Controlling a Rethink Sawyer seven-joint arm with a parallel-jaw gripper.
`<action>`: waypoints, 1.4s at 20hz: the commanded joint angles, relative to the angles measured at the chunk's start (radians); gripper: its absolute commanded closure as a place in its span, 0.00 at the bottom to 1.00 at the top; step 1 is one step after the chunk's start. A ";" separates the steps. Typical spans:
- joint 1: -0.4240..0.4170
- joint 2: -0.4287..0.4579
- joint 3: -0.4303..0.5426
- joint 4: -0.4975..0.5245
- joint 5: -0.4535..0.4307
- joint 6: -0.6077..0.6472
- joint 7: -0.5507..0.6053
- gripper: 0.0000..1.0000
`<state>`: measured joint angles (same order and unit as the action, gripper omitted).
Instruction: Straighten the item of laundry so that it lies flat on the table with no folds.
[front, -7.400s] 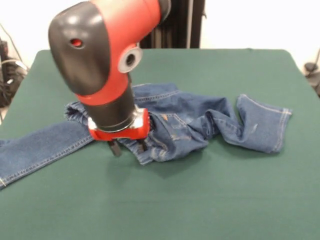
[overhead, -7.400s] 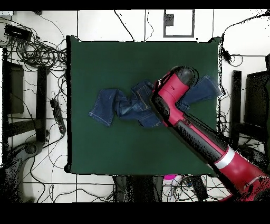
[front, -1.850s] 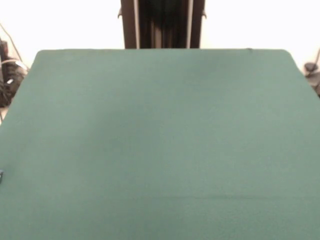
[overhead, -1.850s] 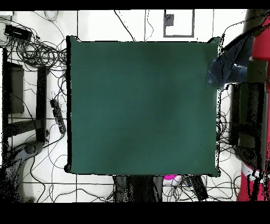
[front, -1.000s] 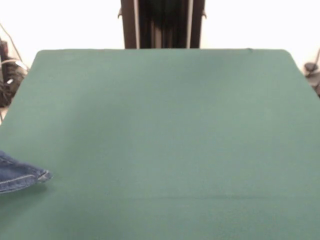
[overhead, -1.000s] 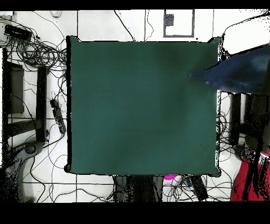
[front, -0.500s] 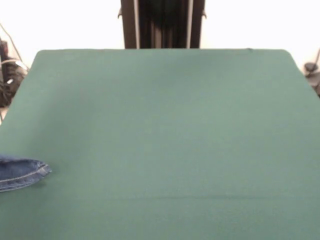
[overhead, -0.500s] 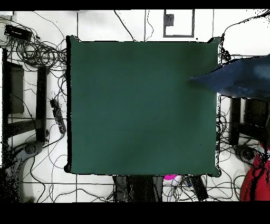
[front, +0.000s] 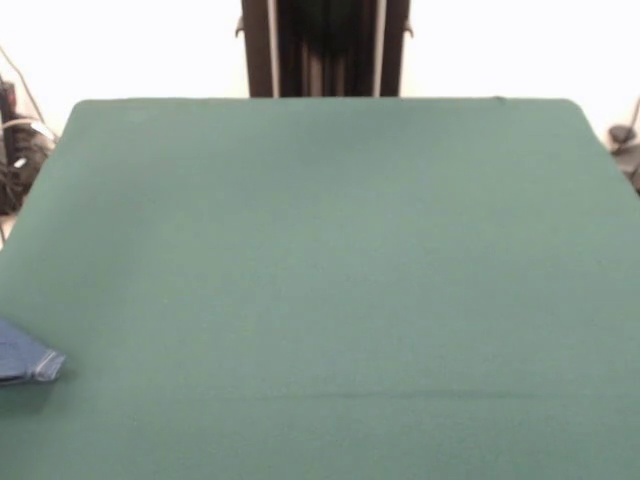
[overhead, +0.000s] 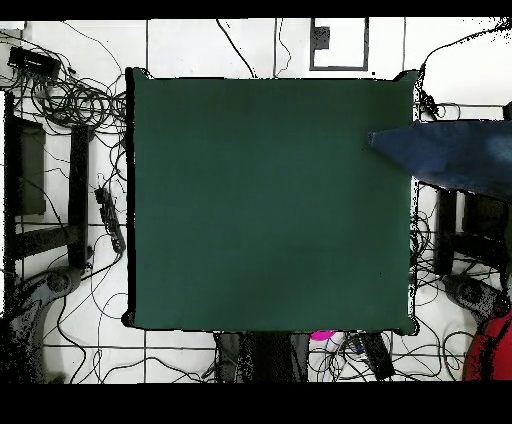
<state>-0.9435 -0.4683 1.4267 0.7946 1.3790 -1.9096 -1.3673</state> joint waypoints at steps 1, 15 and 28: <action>0.058 -0.058 -0.004 -0.012 -0.009 0.086 -0.290 1.00; 0.051 -0.027 0.024 -0.022 0.002 0.174 -0.398 1.00; 0.008 0.027 0.131 -0.002 0.174 0.012 -0.628 1.00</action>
<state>-0.9650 -0.4261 1.4760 0.7871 1.4199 -1.8127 -1.5788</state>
